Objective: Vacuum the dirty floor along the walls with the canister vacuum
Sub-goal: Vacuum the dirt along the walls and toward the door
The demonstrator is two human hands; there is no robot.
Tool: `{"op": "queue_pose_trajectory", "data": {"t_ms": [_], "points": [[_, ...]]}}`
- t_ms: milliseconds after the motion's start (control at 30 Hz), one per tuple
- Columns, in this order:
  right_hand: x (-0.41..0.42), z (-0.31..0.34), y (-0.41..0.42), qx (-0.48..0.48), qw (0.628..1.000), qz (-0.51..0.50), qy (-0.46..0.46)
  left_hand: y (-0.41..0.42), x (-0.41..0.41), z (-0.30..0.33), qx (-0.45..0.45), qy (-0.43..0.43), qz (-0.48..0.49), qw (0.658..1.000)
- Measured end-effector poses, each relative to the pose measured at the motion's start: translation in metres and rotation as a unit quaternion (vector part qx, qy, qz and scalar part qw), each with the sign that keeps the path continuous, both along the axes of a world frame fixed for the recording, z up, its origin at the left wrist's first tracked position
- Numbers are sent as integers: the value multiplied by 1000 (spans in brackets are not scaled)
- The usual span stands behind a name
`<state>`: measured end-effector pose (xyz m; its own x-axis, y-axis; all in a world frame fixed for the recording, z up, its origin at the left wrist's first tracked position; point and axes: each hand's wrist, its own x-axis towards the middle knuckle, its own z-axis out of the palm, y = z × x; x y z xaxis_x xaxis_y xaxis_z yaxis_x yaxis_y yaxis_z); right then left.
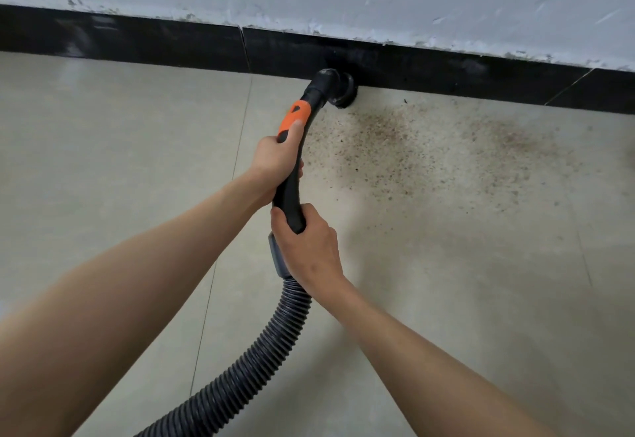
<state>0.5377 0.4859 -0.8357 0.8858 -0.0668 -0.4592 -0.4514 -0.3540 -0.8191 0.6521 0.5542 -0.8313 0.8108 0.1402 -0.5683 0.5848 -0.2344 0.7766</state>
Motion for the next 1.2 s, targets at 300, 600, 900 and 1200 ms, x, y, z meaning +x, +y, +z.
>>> {"op": "queue_pose_trajectory", "data": {"t_ms": [300,600,900,1200], "points": [[1,2,-1,-10,1000,-23,-3,-7,3,0,-1,-3,-21,1000],[3,10,25,-18,998,58,4,39,-9,2,-34,-5,91,995],[6,14,42,-33,985,165,39,67,-25,9,10,-6,145,989],[-24,24,29,-92,986,136,4,48,-48,12,22,11,125,992]]}}
